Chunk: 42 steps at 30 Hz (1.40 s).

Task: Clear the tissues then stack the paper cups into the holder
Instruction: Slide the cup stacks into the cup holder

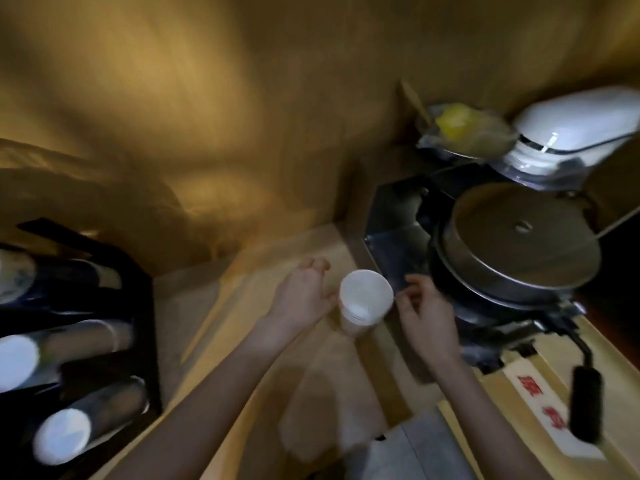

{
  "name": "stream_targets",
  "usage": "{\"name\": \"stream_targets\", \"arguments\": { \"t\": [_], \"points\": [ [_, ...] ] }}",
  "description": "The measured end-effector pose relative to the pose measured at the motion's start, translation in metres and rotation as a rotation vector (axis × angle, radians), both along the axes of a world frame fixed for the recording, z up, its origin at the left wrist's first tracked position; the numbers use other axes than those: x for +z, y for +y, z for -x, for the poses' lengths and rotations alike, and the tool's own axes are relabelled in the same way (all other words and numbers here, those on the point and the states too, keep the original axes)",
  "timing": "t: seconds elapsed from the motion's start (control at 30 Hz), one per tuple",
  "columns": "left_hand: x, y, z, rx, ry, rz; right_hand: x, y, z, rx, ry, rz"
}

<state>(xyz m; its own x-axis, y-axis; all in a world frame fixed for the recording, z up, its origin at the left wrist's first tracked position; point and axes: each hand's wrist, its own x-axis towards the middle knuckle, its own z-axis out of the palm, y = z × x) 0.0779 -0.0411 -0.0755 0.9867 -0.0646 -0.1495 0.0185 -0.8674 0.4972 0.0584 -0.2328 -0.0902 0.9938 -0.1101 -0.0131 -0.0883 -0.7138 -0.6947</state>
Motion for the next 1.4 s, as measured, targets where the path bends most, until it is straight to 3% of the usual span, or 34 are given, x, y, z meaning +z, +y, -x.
{"name": "stream_targets", "arguments": {
  "t": [0.13, 0.27, 0.53, 0.7, 0.77, 0.9, 1.0, 1.2, 1.4],
  "points": [
    [-0.034, -0.031, -0.007, -0.113, 0.147, 0.083, -0.026, -0.006, 0.012, -0.028, 0.266, -0.322],
    [-0.049, -0.047, -0.002, -0.078, 0.143, 0.222, -0.035, 0.003, 0.011, -0.068, 0.436, -0.597],
    [-0.046, -0.045, 0.005, 0.112, 0.053, 0.234, -0.027, 0.016, 0.008, -0.038, 0.450, -0.657],
    [-0.020, -0.021, 0.020, 0.316, -0.116, 0.250, -0.012, 0.032, -0.001, -0.094, 0.420, -0.847],
    [-0.008, -0.009, 0.030, 0.382, -0.188, 0.262, -0.007, 0.044, -0.003, -0.119, 0.521, -0.960],
    [0.018, 0.015, 0.054, 0.495, -0.362, 0.351, 0.005, 0.074, 0.000, -0.107, 0.985, -1.244],
    [0.033, 0.024, 0.077, 0.647, -0.465, 0.405, 0.016, 0.099, 0.007, -0.001, 1.156, -1.432],
    [0.034, 0.048, 0.128, 0.820, -0.665, 0.433, 0.034, 0.156, 0.027, 0.557, 1.305, -1.489],
    [0.028, 0.085, 0.173, 0.876, -0.667, 0.432, 0.040, 0.200, 0.053, 0.645, 1.342, -1.410]
  ]
}}
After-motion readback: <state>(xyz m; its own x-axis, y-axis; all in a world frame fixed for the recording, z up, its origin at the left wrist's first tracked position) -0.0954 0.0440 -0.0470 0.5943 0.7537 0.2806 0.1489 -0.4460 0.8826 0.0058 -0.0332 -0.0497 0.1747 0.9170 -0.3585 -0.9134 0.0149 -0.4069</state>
